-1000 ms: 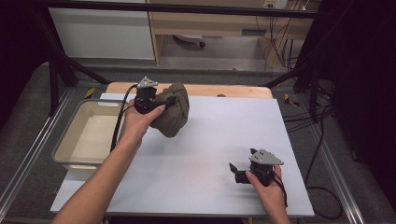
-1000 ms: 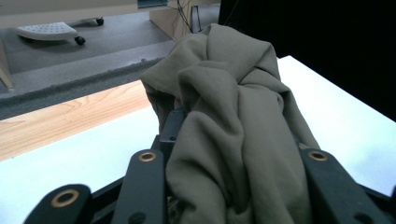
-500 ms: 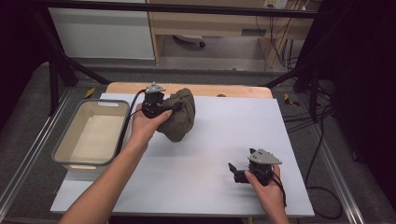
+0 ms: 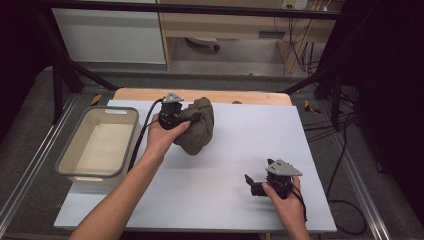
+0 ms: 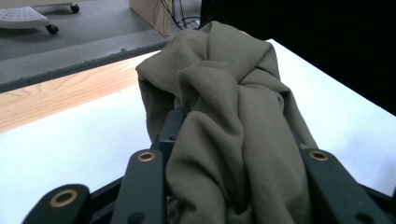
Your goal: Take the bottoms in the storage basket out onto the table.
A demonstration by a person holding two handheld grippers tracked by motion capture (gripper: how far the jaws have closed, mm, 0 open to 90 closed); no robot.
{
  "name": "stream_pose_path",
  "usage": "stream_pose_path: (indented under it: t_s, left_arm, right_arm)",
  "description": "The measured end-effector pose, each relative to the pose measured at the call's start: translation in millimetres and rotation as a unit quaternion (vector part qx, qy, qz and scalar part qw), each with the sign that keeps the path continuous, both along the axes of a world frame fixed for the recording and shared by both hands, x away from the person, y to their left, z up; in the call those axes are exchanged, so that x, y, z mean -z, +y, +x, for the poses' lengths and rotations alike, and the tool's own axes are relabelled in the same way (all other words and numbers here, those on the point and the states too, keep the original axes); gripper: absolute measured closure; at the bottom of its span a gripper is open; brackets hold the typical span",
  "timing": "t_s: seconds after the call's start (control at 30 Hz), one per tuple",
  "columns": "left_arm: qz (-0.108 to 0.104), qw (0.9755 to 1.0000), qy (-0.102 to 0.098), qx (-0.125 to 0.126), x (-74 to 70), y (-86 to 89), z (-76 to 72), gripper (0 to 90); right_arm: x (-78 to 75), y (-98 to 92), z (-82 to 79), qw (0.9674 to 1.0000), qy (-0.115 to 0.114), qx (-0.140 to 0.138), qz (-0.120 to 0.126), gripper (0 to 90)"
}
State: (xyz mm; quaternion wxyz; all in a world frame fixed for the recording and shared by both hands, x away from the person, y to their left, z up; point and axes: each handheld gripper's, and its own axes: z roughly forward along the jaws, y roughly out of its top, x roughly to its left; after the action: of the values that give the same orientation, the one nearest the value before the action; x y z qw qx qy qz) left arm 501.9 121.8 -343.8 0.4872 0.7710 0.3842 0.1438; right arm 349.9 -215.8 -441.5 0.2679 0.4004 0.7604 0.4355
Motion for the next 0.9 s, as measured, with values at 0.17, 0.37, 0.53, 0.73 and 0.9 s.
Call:
stream_pose_path:
  t_s: [0.17,0.37,0.53,0.73,0.9]
  left_arm:
    - [0.004,1.0000,0.000,0.001,4.4,-5.7,-0.5,58.5]
    - [0.003,1.0000,0.001,0.003,6.9,-11.7,-0.6,58.4]
    - [-0.001,1.0000,0.001,0.002,10.0,-17.5,-0.1,57.9]
    - [0.000,1.0000,0.007,0.002,15.7,-23.0,1.1,57.0]
    - [-0.002,0.9999,0.010,0.005,19.6,-27.6,0.1,56.3]
  right_arm:
    - [-0.2,-0.3,0.3,1.0000,0.000,0.000,0.000,2.5]
    - [-0.5,-0.6,0.0,1.0000,0.000,0.000,0.001,2.5]
    - [-0.5,-1.2,0.2,1.0000,-0.001,0.000,0.002,2.5]
    - [-0.8,-2.3,0.3,1.0000,0.000,0.000,0.002,2.5]
    - [-1.2,-2.6,-0.6,1.0000,-0.001,0.000,0.002,2.5]
